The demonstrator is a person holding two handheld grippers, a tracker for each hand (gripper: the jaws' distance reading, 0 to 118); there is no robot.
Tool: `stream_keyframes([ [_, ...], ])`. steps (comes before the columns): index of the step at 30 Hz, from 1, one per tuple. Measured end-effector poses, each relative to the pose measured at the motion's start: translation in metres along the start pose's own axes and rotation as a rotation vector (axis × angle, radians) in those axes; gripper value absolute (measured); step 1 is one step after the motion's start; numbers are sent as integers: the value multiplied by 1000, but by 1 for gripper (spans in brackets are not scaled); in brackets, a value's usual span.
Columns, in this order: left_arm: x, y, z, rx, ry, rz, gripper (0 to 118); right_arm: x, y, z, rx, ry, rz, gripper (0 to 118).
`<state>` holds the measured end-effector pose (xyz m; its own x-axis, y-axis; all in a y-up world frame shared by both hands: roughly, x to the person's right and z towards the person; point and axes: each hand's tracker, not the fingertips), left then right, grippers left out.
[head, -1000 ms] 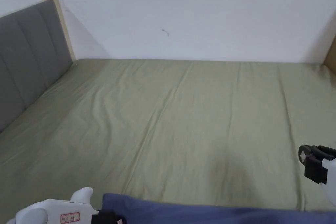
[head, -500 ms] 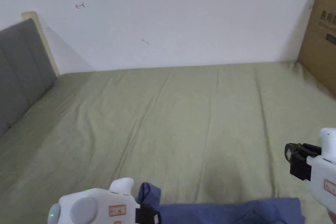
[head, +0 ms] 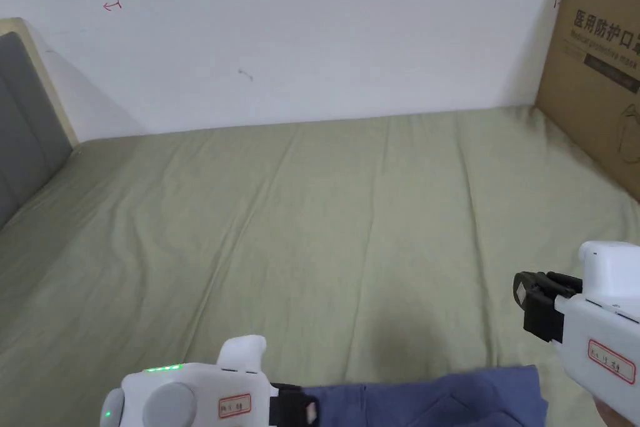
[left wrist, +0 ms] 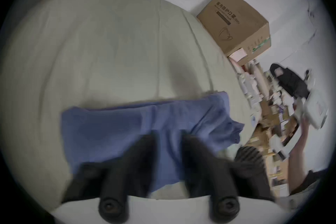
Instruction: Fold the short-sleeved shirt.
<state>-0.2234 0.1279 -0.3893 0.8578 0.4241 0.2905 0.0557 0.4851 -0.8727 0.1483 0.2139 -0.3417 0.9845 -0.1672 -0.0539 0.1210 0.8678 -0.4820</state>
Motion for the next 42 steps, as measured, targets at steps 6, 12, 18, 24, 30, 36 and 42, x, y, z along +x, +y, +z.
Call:
stream_keyframes([
  [6, 18, -14, -49, -137, -20, -84, 4, 2, 1, -3, -2, 4, -12, 0],
  [12, 33, -26, -96, -167, -16, -109, 3, 4, 0, -1, -7, 8, -17, 0],
  [18, -26, -20, -32, -85, -357, 202, 4, 0, 1, 1, -14, 15, -7, 0],
  [24, -127, -27, 45, 73, -272, 362, 118, -7, 3, 1, -10, 21, 12, 0],
  [30, -193, -44, 43, 37, -229, 437, 118, -17, 1, -8, -41, 15, 31, 0],
  [36, -212, -63, -20, -6, -735, 591, 118, -30, 0, -17, -76, 24, 29, 0],
  [42, -197, -56, -75, -18, -931, 585, 115, -44, 3, -20, -106, 38, 56, 0],
])
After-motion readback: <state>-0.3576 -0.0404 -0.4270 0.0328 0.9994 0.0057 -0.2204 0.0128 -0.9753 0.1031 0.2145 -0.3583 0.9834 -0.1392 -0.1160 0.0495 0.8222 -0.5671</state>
